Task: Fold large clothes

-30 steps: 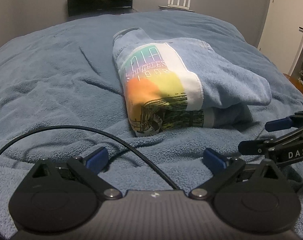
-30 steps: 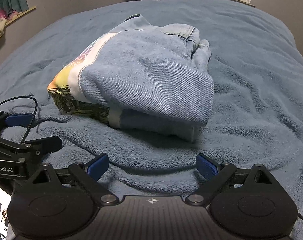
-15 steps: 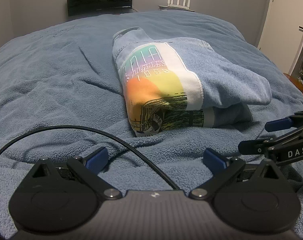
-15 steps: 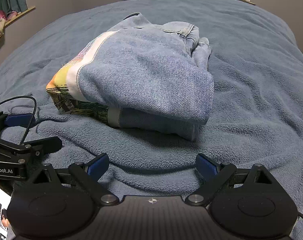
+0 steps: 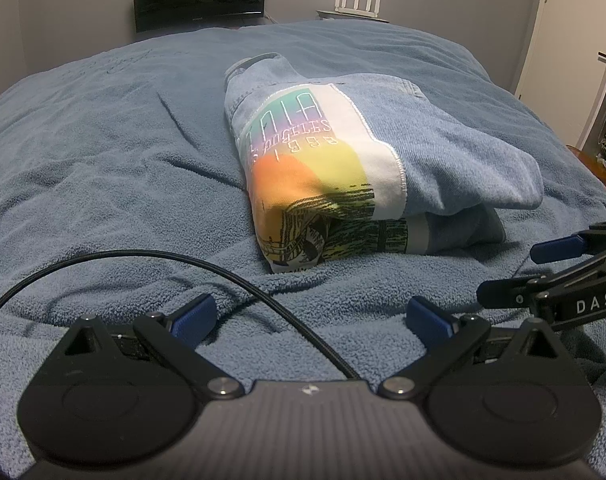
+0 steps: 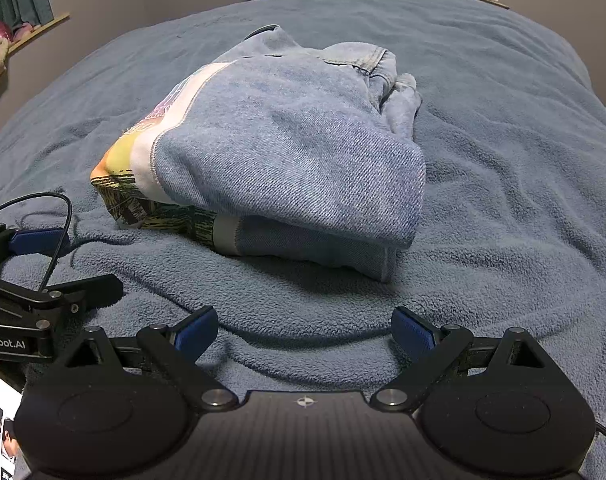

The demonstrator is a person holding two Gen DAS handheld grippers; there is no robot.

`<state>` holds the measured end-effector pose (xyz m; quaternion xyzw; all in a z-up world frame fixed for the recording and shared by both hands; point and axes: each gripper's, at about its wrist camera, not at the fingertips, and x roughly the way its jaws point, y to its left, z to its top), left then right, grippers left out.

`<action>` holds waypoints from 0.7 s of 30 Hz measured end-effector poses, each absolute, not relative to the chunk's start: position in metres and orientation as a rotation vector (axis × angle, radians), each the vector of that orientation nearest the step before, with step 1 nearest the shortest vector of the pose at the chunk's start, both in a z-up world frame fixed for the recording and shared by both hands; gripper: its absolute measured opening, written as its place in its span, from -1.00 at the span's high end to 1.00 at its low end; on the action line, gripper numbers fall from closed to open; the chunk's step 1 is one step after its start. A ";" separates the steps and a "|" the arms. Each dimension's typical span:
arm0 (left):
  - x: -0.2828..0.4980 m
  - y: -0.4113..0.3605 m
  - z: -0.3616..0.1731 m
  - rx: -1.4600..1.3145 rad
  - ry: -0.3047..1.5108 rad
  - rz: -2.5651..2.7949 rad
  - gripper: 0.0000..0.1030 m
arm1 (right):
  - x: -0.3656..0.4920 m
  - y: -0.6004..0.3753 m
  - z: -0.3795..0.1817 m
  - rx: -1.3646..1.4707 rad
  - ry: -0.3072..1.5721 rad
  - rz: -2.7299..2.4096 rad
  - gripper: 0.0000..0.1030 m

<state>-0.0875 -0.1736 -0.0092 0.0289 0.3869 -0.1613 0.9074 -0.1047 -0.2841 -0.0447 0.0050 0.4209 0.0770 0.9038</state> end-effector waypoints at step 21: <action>-0.087 -0.173 -0.010 0.051 0.810 -0.333 -0.99 | -0.104 -0.285 -0.048 0.020 0.879 0.149 -0.85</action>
